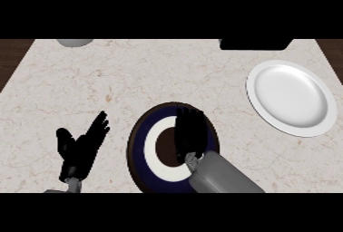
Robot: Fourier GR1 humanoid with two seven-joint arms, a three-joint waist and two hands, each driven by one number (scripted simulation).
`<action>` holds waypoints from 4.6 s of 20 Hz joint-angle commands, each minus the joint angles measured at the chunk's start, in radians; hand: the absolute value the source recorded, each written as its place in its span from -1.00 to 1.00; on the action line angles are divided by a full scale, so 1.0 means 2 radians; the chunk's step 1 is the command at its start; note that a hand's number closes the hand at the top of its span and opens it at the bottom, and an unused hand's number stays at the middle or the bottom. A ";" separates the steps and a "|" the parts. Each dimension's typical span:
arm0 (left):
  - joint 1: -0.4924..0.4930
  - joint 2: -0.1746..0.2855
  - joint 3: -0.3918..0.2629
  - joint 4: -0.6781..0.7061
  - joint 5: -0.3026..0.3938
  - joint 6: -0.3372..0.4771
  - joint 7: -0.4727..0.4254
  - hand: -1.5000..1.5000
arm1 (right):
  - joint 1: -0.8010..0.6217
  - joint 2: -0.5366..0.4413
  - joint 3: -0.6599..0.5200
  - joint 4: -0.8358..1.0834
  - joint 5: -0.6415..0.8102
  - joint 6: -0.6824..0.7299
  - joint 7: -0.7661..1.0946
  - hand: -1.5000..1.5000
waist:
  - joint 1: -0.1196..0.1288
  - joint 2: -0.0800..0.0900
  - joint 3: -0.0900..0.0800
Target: Pick the bell pepper from the plate and place it in the plate
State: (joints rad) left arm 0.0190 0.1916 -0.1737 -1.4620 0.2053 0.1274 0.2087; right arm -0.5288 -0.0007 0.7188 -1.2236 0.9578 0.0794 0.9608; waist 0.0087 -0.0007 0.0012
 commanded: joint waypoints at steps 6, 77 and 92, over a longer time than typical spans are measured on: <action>0.011 -0.011 0.005 0.003 -0.021 -0.003 0.000 0.00 | -0.013 0.000 -0.020 0.049 0.045 0.018 -0.060 1.00 | -0.001 0.000 -0.001; -0.025 -0.022 0.029 0.014 -0.032 -0.027 0.006 0.00 | -0.049 -0.200 -0.574 0.319 -0.248 -0.453 -0.470 -1.00 | 0.015 0.009 0.003; -0.015 -0.022 0.050 0.033 -0.017 -0.046 0.000 0.00 | 0.066 -0.157 -0.692 0.226 -0.473 -0.307 -0.701 -1.00 | -0.007 0.001 0.000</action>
State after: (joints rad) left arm 0.0039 0.1331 -0.1011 -1.4339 0.1411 0.0714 0.2019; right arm -0.4933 -0.3424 -0.6270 -0.7350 0.1095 -0.6585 -0.3332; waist 0.0016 -0.0016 0.0037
